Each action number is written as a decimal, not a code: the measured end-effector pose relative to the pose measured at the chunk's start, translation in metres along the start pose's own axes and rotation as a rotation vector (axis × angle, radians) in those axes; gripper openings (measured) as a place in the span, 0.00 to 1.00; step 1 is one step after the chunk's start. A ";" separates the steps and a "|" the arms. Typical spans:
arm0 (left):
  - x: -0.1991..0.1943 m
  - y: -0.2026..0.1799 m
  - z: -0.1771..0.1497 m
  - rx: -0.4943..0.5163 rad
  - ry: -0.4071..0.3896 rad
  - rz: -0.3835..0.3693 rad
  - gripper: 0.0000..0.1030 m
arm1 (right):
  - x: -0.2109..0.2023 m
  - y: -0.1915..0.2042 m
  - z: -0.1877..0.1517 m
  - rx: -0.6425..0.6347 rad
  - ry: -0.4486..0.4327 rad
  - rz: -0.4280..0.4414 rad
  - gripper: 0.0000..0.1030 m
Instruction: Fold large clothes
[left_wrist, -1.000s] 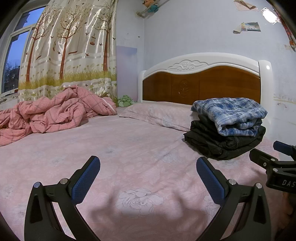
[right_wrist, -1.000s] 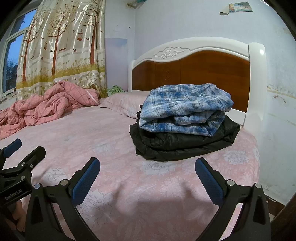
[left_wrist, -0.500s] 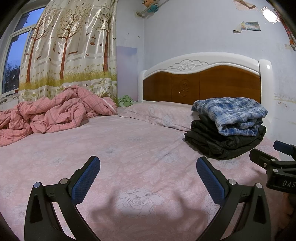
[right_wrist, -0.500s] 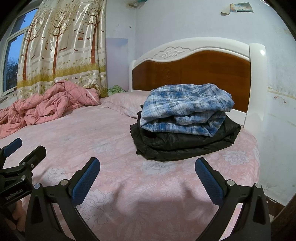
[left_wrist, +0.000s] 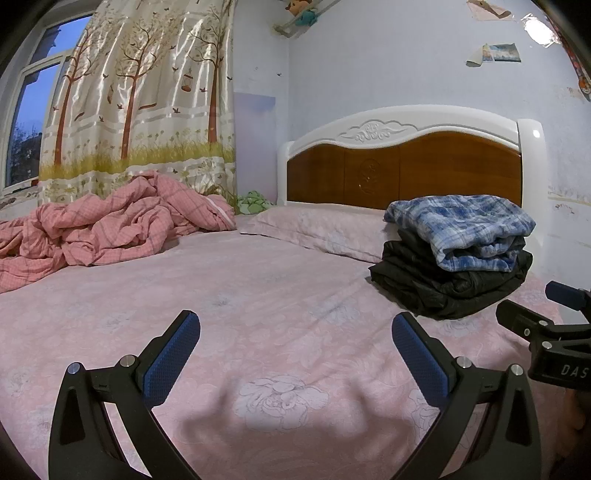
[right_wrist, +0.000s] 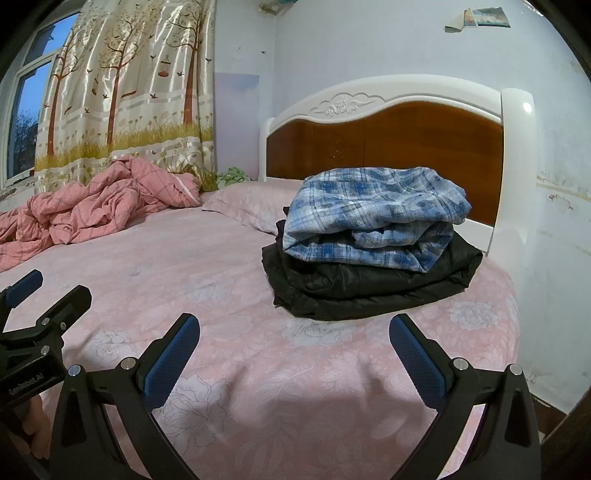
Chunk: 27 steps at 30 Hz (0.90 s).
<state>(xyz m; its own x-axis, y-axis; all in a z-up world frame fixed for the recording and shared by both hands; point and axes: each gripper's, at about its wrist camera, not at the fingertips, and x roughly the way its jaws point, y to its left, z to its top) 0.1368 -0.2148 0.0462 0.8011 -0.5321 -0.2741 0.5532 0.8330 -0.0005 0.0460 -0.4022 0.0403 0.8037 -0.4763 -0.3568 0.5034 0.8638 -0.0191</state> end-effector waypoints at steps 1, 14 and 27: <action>0.000 0.000 0.000 0.002 -0.001 0.001 1.00 | 0.000 0.000 0.000 0.000 0.000 0.000 1.00; -0.005 -0.005 -0.001 0.038 -0.022 0.017 1.00 | 0.000 0.000 0.000 -0.001 0.001 -0.001 1.00; -0.005 -0.005 -0.001 0.040 -0.023 0.017 1.00 | -0.001 0.000 0.000 -0.001 0.002 0.000 1.00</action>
<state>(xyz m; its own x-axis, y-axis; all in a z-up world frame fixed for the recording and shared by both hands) 0.1299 -0.2162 0.0466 0.8152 -0.5215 -0.2519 0.5478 0.8355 0.0428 0.0456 -0.4021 0.0408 0.8030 -0.4759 -0.3588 0.5032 0.8640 -0.0198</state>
